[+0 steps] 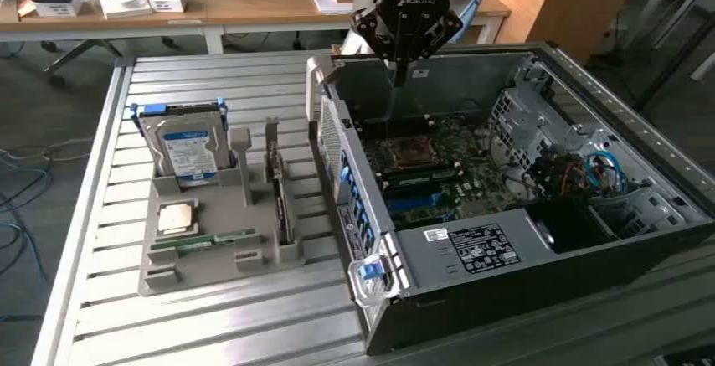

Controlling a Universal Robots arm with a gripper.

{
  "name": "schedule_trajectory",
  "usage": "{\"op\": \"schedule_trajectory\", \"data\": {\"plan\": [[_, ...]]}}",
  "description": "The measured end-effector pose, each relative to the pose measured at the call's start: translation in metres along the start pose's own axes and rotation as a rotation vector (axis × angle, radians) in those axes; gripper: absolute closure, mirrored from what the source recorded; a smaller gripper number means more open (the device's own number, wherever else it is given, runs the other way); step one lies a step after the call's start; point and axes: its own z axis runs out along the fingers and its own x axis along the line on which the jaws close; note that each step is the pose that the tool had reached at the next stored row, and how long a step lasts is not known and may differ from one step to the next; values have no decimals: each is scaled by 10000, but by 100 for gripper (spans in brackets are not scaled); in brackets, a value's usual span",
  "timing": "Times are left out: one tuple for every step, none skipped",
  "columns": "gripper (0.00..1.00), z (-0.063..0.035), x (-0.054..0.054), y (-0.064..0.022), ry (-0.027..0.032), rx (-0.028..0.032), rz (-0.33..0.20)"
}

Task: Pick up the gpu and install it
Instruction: 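Reach for the gpu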

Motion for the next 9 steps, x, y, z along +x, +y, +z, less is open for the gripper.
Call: {"op": "schedule_trajectory", "data": {"plan": [[89, 0, 0, 0, 0, 0, 0], [89, 0, 0, 0, 0, 0, 0], [89, 0, 0, 0, 0, 0, 0], [89, 0, 0, 0, 0, 0, 0], [89, 0, 0, 0, 0, 0, 0], [89, 0, 0, 0, 0, 0, 0], [89, 0, 0, 0, 0, 0, 0], [89, 0, 0, 0, 0, 0, 0], [89, 0, 0, 0, 0, 0, 0]]}}
